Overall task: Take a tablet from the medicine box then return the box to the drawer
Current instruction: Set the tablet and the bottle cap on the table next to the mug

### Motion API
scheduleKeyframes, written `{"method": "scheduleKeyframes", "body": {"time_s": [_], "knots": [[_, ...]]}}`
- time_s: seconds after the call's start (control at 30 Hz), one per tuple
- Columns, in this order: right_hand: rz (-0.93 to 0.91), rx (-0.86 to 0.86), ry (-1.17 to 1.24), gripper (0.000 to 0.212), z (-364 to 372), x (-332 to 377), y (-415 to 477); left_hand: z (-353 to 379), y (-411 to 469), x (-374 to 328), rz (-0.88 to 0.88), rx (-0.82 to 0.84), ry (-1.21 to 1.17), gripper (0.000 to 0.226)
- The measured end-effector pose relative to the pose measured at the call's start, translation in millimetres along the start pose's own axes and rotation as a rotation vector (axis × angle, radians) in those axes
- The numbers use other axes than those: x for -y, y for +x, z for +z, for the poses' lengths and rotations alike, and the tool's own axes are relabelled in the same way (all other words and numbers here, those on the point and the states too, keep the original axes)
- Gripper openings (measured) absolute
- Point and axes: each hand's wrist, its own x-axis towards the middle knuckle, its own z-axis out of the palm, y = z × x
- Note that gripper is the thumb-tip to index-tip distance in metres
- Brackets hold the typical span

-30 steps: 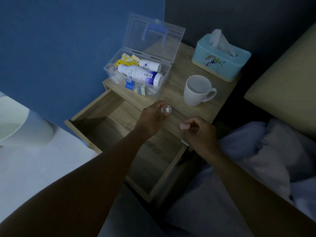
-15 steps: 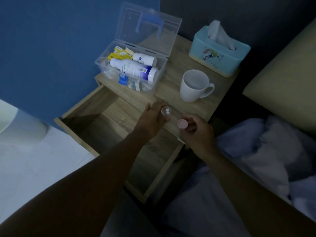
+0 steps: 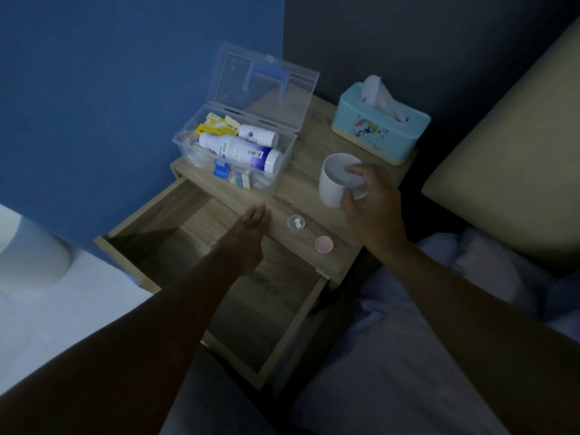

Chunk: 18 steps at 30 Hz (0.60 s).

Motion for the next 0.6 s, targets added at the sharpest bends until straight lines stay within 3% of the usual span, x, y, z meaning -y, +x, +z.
{"method": "scheduleKeyframes", "body": {"time_s": [0.1, 0.23, 0.4, 0.6], "knots": [[0.077, 0.192, -0.05, 0.055, 1.7, 5.7, 31.7, -8.0, 5.8, -1.2, -0.013, 0.058, 0.052, 0.074], [0.178, 0.486, -0.311, 0.093, 7.8, -1.5, 61.4, -12.8, 8.6, -8.1, -0.052, 0.081, 0.084, 0.073], [0.272, 0.601, -0.339, 0.09, 11.0, -10.1, 74.4, -12.5, 7.6, -13.6, -0.08, 0.064, 0.101, 0.071], [0.22, 0.592, -0.313, 0.096, 6.2, -4.7, 74.1, -14.7, 7.2, -14.8, -0.085, 0.078, 0.079, 0.074]]}}
